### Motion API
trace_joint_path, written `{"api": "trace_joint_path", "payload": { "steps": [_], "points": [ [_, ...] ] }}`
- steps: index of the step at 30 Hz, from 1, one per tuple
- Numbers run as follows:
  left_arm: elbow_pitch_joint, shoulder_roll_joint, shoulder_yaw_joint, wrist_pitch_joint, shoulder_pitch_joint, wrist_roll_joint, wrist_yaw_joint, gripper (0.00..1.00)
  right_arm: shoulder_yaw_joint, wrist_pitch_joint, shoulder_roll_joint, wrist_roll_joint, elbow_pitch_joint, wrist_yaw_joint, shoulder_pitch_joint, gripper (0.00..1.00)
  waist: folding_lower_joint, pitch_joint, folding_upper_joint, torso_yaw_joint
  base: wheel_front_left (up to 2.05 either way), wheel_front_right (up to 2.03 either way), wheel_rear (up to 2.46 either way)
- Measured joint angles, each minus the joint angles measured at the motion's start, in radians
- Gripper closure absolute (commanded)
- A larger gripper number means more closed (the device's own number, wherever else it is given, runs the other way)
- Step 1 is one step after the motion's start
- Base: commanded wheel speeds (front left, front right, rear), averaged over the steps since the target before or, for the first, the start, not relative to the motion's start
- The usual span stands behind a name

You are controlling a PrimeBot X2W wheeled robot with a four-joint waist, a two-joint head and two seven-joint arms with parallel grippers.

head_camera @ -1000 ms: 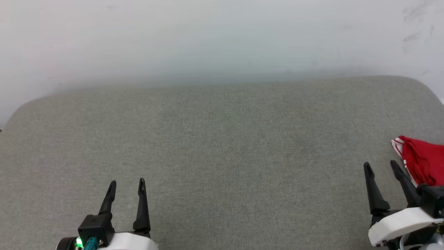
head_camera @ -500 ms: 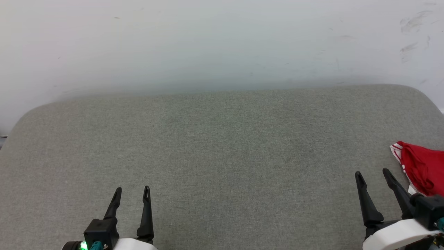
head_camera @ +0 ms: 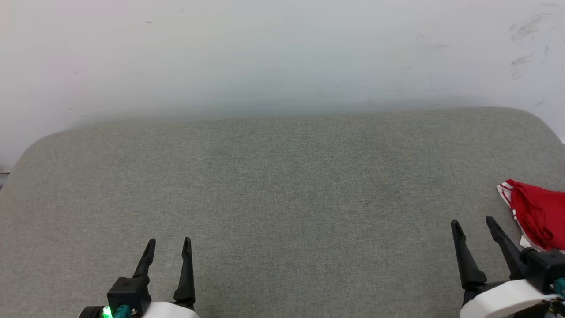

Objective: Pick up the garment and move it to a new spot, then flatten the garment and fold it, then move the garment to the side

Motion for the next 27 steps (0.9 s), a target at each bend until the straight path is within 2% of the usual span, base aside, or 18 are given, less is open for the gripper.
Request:
{"api": "trace_joint_path", "payload": {
  "steps": [7, 8, 13, 27],
  "points": [
    [0.005, -0.006, 0.007, 0.0, -0.003, 0.002, -0.007, 0.0, 0.001, -0.006, -0.006, 0.004, 0.008, 0.0, -0.004, 0.0, 0.0, 0.001, 0.0, 0.001, 0.0, 0.0, 0.0],
    [0.005, -0.007, 0.008, 0.0, -0.003, 0.005, -0.007, 1.0, 0.001, -0.006, -0.007, 0.005, 0.008, 0.0, -0.006, 1.0, 0.0, 0.001, -0.0001, 0.002, 0.0, 0.0, 0.0],
    [0.045, -0.008, 0.008, 0.01, 0.019, -0.008, -0.008, 1.0, 0.004, -0.001, 0.002, 0.018, 0.051, 0.0, 0.011, 1.0, 0.0001, 0.002, 0.0, 0.002, 0.0, 0.0, 0.0],
    [0.06, -0.013, 0.04, 0.078, -0.003, -0.27, -0.033, 1.0, -0.009, 0.032, 0.015, 0.274, 0.092, 0.0, -0.002, 1.0, 0.0001, 0.005, -0.0001, 0.006, 0.0, 0.0, 0.0]
  ]
}}
